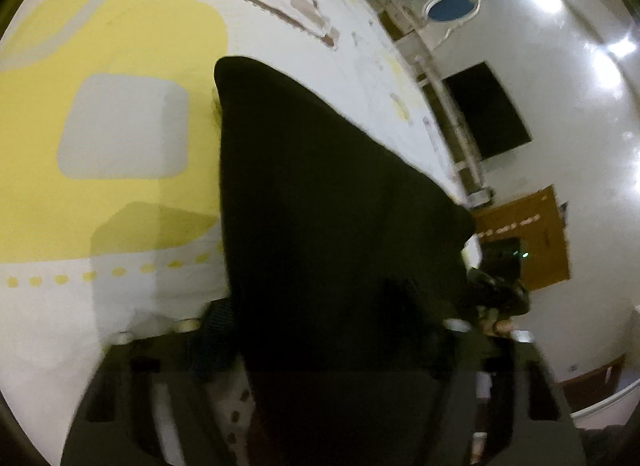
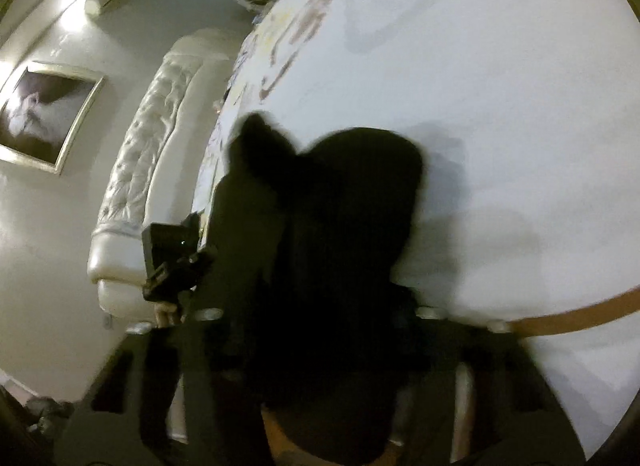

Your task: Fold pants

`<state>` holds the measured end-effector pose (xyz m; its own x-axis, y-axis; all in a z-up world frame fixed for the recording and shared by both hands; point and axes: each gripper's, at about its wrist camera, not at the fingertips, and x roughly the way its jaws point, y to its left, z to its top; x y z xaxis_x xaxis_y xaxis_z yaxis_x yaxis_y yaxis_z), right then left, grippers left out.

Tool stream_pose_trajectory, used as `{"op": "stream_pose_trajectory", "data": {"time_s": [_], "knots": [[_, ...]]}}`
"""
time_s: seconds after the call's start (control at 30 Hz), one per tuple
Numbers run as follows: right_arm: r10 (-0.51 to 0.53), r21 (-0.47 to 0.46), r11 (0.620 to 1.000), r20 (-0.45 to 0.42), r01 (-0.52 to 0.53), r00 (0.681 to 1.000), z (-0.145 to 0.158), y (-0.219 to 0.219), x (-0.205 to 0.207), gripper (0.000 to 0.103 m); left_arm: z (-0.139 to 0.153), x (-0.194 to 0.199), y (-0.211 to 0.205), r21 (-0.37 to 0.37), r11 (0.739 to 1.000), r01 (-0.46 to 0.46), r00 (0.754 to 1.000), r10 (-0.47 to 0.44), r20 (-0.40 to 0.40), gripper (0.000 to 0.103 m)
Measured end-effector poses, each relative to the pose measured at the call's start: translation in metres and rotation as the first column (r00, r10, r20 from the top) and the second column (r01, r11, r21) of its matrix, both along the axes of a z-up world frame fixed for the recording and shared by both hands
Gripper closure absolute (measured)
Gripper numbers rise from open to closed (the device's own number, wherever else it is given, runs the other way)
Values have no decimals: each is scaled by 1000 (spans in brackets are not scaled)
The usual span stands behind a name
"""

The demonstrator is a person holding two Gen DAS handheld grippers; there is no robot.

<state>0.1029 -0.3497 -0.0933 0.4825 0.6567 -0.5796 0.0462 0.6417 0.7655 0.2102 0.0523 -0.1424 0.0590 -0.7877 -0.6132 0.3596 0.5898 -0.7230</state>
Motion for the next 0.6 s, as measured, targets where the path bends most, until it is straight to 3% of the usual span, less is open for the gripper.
{"op": "stream_pose_trajectory", "data": {"time_s": [0.2, 0.37, 0.6], "knots": [[-37, 5, 999, 45, 37, 998, 2, -2, -8, 68, 0, 1, 2, -18, 1000, 5, 1000, -5, -9, 68], [-51, -41, 998, 95, 55, 994, 13, 11, -3, 72, 9, 1, 7, -16, 999, -27, 999, 28, 17, 74], [-40, -34, 998, 109, 44, 993, 11, 27, 25, 72, 17, 14, 26, -2, 996, -84, 996, 84, 44, 75]]}}
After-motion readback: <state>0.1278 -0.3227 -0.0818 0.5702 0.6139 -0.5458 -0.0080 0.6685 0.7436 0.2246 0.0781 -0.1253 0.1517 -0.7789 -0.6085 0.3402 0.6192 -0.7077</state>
